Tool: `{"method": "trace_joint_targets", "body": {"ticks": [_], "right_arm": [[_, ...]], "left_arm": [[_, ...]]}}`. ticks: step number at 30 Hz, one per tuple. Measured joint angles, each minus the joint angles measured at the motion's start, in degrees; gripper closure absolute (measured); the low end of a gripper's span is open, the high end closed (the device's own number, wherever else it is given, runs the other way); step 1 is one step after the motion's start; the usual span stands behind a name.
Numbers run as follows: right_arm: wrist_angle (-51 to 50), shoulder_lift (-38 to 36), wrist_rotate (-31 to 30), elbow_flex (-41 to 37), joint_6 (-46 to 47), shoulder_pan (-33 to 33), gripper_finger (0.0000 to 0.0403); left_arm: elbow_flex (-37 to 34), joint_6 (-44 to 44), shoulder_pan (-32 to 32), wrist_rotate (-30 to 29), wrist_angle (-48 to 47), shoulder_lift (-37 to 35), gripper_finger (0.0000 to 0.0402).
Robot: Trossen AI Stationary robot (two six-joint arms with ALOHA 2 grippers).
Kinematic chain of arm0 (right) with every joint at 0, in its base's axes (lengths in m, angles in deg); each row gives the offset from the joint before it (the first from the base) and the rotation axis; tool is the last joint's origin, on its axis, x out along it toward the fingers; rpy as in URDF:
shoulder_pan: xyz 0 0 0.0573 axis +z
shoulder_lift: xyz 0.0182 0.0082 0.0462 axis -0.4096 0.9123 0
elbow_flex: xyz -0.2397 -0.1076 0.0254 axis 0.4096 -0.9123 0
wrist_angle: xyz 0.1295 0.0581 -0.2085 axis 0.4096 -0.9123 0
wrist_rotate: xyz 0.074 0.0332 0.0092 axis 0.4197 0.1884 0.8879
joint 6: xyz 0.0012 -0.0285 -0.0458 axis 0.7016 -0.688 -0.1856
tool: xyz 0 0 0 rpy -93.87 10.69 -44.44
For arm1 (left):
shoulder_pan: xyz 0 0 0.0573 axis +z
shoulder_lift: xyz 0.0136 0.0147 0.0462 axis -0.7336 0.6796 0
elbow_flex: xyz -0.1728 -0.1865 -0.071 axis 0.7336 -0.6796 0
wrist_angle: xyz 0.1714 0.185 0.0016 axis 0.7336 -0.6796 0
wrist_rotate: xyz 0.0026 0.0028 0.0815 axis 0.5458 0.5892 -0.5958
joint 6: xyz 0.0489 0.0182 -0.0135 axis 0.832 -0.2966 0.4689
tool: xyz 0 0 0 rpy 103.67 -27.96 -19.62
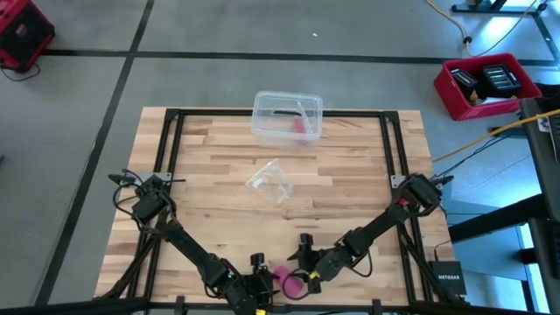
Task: Roll bandage
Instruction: Roll the pink bandage
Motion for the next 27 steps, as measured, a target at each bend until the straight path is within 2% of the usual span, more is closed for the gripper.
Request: {"method": "trace_joint_targets", "body": {"ticks": [18, 27], "right_arm": [[3.1, 3.0, 0.7, 0.1, 3.1, 0.0, 0.0171], [-9.5, -4.5, 0.1, 0.0, 2.4, 0.0, 0.0171]], "left_arm": [[-0.1, -0.3, 0.0, 0.1, 0.2, 0.1, 0.0227], [-0.1, -0.7, 0.1, 0.0, 0.3, 0.1, 0.0227]]}}
